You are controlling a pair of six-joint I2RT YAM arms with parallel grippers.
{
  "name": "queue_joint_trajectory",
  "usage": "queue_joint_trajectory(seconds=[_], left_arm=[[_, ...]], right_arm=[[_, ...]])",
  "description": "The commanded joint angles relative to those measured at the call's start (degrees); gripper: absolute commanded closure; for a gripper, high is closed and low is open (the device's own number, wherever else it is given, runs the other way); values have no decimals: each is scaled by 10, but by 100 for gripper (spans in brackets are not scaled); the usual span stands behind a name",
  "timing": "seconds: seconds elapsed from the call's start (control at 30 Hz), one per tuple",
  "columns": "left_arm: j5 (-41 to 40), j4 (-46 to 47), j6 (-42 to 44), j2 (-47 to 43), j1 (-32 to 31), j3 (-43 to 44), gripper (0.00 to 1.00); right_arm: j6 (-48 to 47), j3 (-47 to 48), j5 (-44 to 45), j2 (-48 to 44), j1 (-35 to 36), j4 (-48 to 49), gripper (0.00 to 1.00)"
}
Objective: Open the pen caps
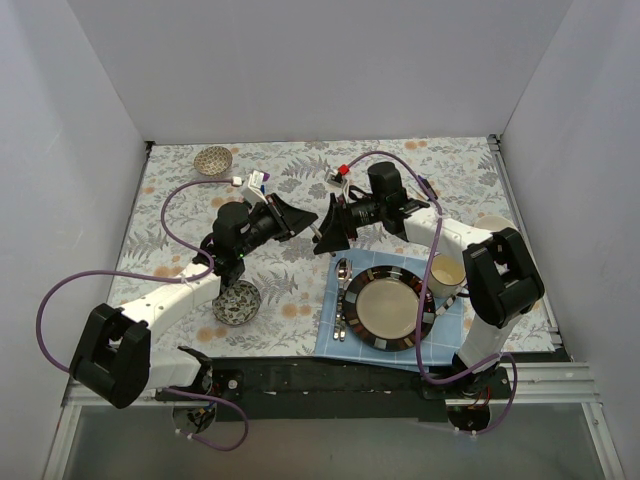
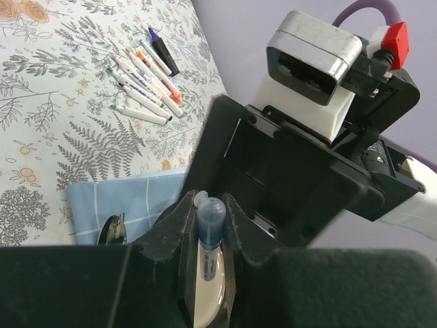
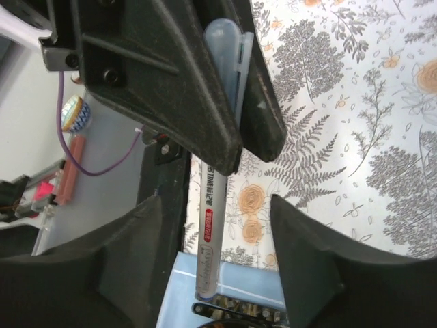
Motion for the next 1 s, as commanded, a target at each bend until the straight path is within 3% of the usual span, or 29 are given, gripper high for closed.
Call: queue_joint_trajectory(seconds=[0.0, 0.03, 0.17, 0.27, 0.3, 0.33, 0.4, 0.43, 0.6, 0.7, 0.73, 0.83, 0.9, 0.97], left_arm=[[16, 16, 2, -7, -4, 3, 100], [21, 21, -1, -4, -4, 2, 100], [40, 46, -16, 5, -4, -8, 100], [41, 57, -21, 5, -4, -15, 100], [42, 61, -21, 5, -6, -16, 100], [41, 64, -22, 6, -6, -18, 100], [45, 66, -22, 7, -6, -17, 100], [45, 66, -23, 10, -7, -17, 100], [50, 76, -27, 22, -10, -16, 100], [52, 88, -26, 27, -13, -15, 100], [51, 89, -24, 24, -13, -16, 100], [-14, 36, 52, -18, -12, 5, 100], [-133, -11, 163, -43, 1, 53, 100], [-140, -7, 182, -65, 53, 79, 100]], right_arm=[[15, -16, -23, -21, -3, 59, 11], [24, -20, -27, -21, -3, 71, 2], [118, -54, -45, -21, -5, 186, 2], [256, -97, -57, -13, -12, 360, 6], [307, -106, -60, -7, -14, 413, 10], [387, -116, -62, -1, -15, 517, 24], [446, -116, -70, 15, -18, 580, 38], [472, -115, -72, 19, -17, 605, 55], [480, -115, -67, 18, -17, 604, 62], [476, -111, -66, 19, -18, 579, 82], [473, -110, -67, 19, -17, 570, 98], [465, -111, -65, 21, -18, 543, 99], [463, -116, -62, 22, -17, 537, 99], [464, -119, -62, 24, -14, 538, 99]])
